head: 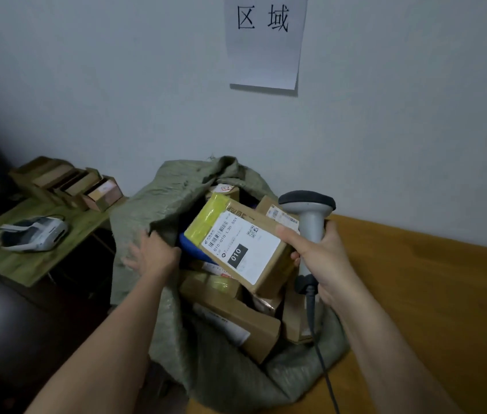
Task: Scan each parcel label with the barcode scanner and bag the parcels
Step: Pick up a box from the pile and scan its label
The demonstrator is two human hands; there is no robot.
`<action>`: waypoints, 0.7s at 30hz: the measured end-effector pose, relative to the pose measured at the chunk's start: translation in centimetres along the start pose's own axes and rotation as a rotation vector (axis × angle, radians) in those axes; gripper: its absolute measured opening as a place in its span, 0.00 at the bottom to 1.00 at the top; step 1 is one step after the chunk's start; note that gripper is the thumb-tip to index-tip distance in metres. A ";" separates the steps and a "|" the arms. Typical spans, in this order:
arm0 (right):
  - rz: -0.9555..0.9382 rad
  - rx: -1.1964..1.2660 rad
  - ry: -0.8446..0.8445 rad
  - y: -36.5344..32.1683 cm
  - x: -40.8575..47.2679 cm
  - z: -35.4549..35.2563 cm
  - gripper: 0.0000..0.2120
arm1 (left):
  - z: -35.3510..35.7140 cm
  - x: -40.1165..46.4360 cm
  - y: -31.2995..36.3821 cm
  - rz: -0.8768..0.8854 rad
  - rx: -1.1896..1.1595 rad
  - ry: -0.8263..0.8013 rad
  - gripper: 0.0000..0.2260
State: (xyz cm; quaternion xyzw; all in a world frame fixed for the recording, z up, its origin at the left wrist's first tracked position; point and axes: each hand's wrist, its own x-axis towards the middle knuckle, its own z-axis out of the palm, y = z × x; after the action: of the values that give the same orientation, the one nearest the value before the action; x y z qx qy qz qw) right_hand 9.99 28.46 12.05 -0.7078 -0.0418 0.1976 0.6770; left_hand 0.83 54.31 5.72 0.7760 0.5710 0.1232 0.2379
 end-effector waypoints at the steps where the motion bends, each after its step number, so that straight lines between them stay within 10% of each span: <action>1: 0.002 -0.021 0.000 0.2 0.3 0.9 0.31 | -0.1 0.6 -0.4 0.038 -0.067 0.018 0.24; 8: -0.017 -0.109 -0.023 1.7 2.8 8.5 0.44 | -2.9 0.6 -0.6 0.558 -0.441 0.455 0.21; 17: 0.000 -0.008 -0.016 4.7 3.1 10.9 0.25 | -1.6 -0.5 -0.7 0.685 -0.313 0.118 0.11; 21: -0.088 -0.001 0.045 3.4 2.4 6.9 0.22 | -0.2 -3.2 0.2 0.522 -0.196 0.261 0.03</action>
State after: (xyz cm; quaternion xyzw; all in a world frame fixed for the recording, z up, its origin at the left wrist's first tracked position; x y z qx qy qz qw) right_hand 9.19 35.44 8.18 -0.7099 -0.0579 0.1517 0.6853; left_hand -0.06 51.26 6.23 0.8473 0.3634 0.3335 0.1967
